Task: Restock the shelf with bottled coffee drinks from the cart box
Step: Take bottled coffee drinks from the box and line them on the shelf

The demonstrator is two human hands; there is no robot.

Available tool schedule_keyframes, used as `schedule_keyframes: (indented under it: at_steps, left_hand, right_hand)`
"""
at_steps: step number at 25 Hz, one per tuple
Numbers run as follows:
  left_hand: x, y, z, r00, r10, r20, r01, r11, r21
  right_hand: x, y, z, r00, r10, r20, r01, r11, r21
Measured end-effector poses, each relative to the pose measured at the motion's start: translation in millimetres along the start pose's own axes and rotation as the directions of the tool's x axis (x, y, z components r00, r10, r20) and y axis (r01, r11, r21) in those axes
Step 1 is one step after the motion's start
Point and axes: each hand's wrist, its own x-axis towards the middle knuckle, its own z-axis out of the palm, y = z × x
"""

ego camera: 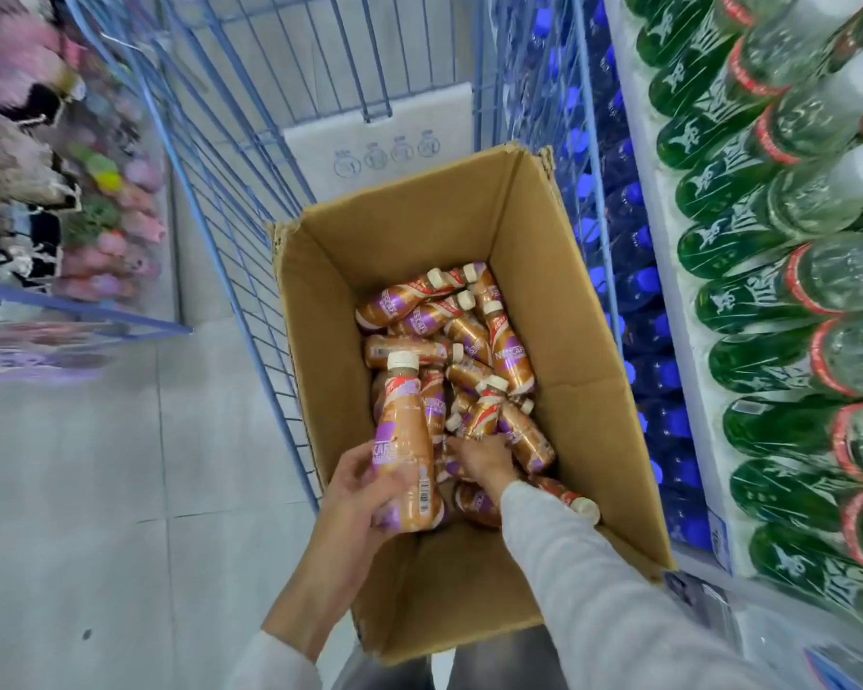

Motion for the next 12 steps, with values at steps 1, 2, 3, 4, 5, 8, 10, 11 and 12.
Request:
schedule_keyframes:
  at_steps: [1, 2, 3, 4, 5, 8, 10, 11, 12]
  left_hand:
    - [-3, -2, 0, 1.000, 0.012, -0.001, -0.012, 1.000, 0.001]
    - [-5, -3, 0, 1.000, 0.018, -0.005, -0.018, 1.000, -0.004]
    - [-7, -2, 0, 1.000, 0.023, -0.021, -0.023, 1.000, 0.001]
    - [-9, 0, 0, 0.999, 0.030, -0.026, -0.030, 1.000, 0.009]
    - [-11, 2, -1, 0.999, 0.033, -0.021, -0.032, 0.999, 0.017]
    - [-23, 13, -1, 0.998, 0.052, 0.024, -0.052, 0.999, 0.010]
    - [-35, 24, 4, 0.993, 0.094, 0.068, -0.093, 0.996, -0.008]
    - [-42, 30, 10, 0.988, 0.112, 0.110, -0.113, 0.994, -0.005]
    - [-49, 35, 17, 0.979, 0.133, 0.152, -0.134, 0.991, 0.000]
  right_hand:
    - [3, -2, 6, 0.999, -0.007, -0.032, 0.007, 1.000, 0.012]
    - [9, 0, 11, 0.998, -0.001, -0.062, 0.003, 1.000, 0.031]
    - [5, -2, 11, 0.998, 0.003, -0.066, 0.001, 0.999, 0.051]
    - [-5, -6, 8, 1.000, 0.016, -0.023, -0.014, 0.996, 0.088]
    - [-11, -8, 3, 0.999, 0.020, 0.024, -0.023, 0.993, 0.117]
    - [-51, -7, -26, 0.987, 0.003, 0.159, -0.044, 0.966, 0.254]
    - [-101, -12, -55, 0.981, -0.108, 0.158, 0.050, 0.941, 0.334]
    - [-127, -12, -72, 0.970, -0.203, 0.132, 0.139, 0.915, 0.380]
    - [-149, -8, -87, 0.957, -0.274, 0.092, 0.211, 0.881, 0.423]
